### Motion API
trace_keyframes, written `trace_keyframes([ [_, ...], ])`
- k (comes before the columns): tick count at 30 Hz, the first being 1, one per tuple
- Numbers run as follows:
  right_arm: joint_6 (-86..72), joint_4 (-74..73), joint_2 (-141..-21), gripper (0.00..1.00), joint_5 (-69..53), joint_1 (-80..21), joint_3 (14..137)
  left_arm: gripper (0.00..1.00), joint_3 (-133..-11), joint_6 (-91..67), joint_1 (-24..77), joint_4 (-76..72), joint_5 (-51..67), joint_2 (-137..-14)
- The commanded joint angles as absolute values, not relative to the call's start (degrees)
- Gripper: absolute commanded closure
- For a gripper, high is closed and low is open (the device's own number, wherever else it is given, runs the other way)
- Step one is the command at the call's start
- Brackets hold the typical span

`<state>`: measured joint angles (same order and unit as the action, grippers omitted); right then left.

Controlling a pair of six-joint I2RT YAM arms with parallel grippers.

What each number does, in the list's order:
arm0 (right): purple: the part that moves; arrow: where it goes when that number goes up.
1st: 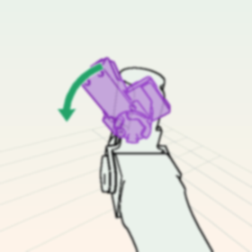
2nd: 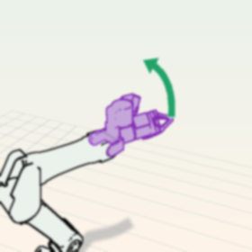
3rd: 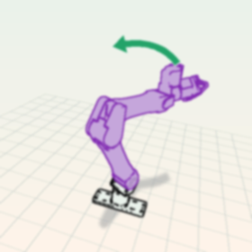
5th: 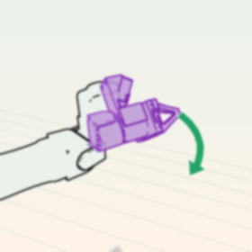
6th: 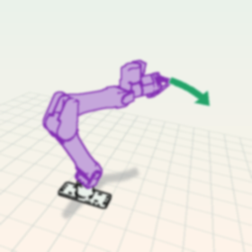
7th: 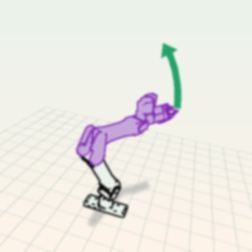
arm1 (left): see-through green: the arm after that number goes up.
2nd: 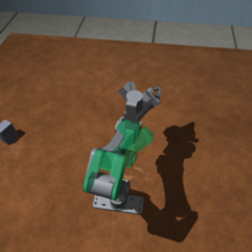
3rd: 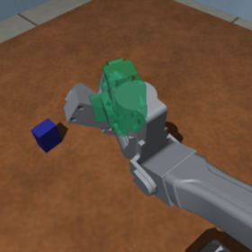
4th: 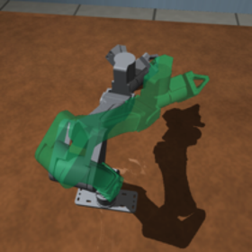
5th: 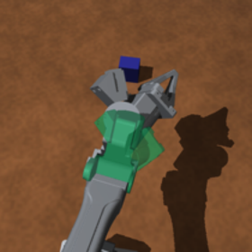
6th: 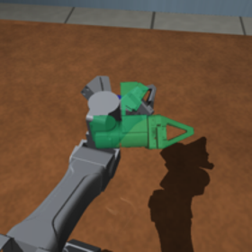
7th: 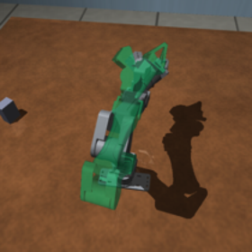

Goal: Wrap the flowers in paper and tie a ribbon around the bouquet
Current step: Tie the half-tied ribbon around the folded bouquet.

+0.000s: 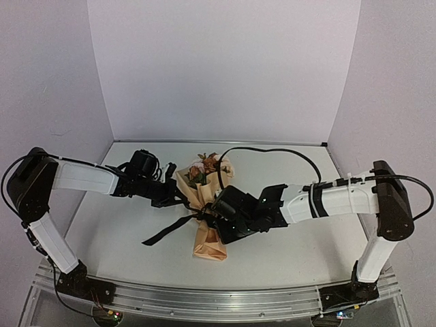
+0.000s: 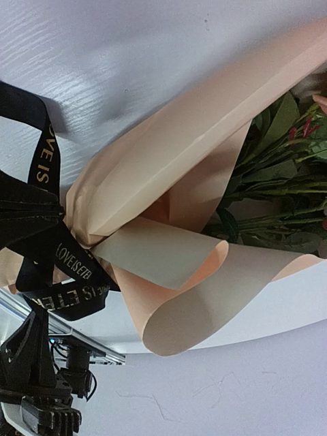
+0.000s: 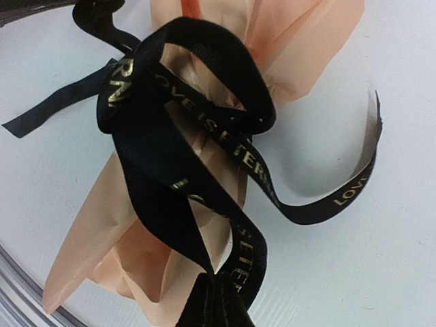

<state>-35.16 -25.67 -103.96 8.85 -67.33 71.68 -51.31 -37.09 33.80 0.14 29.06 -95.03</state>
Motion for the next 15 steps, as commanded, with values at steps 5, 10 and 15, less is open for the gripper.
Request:
trace_keyframes([
  [5, -37.76, -31.82, -99.95, 1.0, 14.02, -66.69, 71.39, 1.0, -51.66, -35.53, 33.24, 1.46, 25.22, -90.95],
  [10, -38.91, -34.21, -98.93, 1.0, 15.67, -66.57, 68.8, 1.0, -51.0, -35.67, 32.89, 1.39, 24.74, -90.79],
  [15, -40.16, -34.36, -97.57, 1.0, 14.24, -66.58, 65.55, 1.0, -50.59, -35.99, 32.47, 1.57, 23.89, -90.58],
])
